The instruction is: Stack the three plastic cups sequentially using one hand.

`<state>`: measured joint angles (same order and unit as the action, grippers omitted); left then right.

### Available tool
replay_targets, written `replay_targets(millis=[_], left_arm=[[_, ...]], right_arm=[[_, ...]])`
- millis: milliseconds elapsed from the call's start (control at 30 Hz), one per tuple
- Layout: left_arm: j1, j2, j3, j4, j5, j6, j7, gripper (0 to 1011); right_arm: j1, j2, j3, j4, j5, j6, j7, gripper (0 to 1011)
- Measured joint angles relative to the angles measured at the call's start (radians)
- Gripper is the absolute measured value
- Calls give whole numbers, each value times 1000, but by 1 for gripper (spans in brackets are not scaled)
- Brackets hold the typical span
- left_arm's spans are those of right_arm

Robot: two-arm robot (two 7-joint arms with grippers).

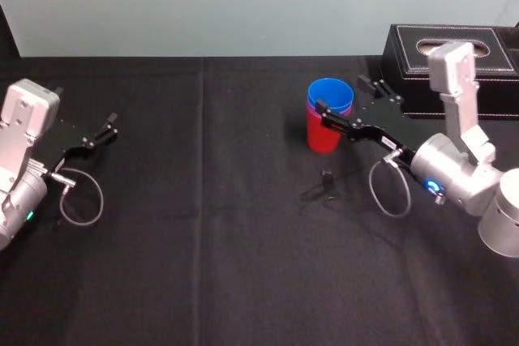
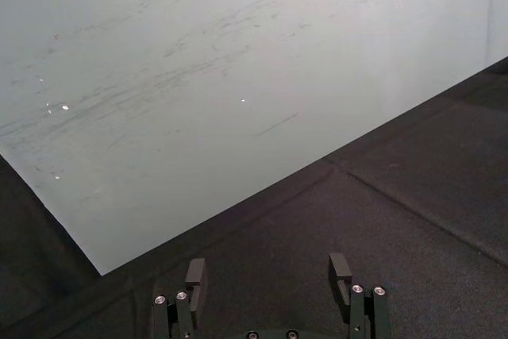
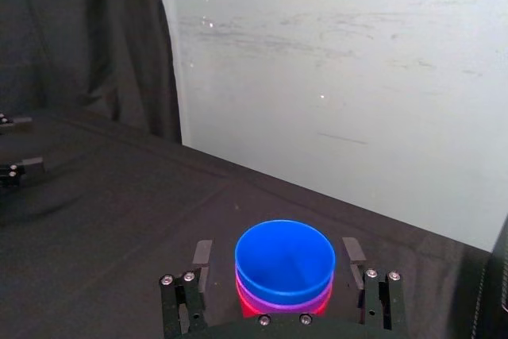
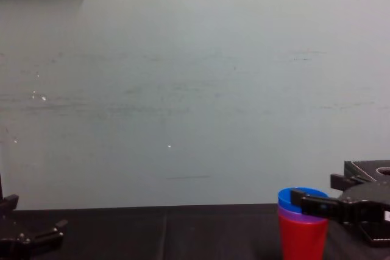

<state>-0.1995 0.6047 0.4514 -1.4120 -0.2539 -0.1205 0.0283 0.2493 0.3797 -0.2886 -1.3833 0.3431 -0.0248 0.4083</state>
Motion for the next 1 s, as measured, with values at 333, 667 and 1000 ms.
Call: replay_targets(millis=[333, 667, 1000], left_arm=[[0, 0, 0, 0, 0, 0, 0, 1005], [0, 0, 0, 0, 0, 0, 0, 1005], [0, 0, 0, 0, 0, 0, 0, 1005]], right_arm=[[-117, 52, 41, -74, 41, -36, 22, 1003], [-174, 70, 54, -59, 52, -91, 40, 1003], [-156, 32, 32, 41, -34, -177, 9, 1002]])
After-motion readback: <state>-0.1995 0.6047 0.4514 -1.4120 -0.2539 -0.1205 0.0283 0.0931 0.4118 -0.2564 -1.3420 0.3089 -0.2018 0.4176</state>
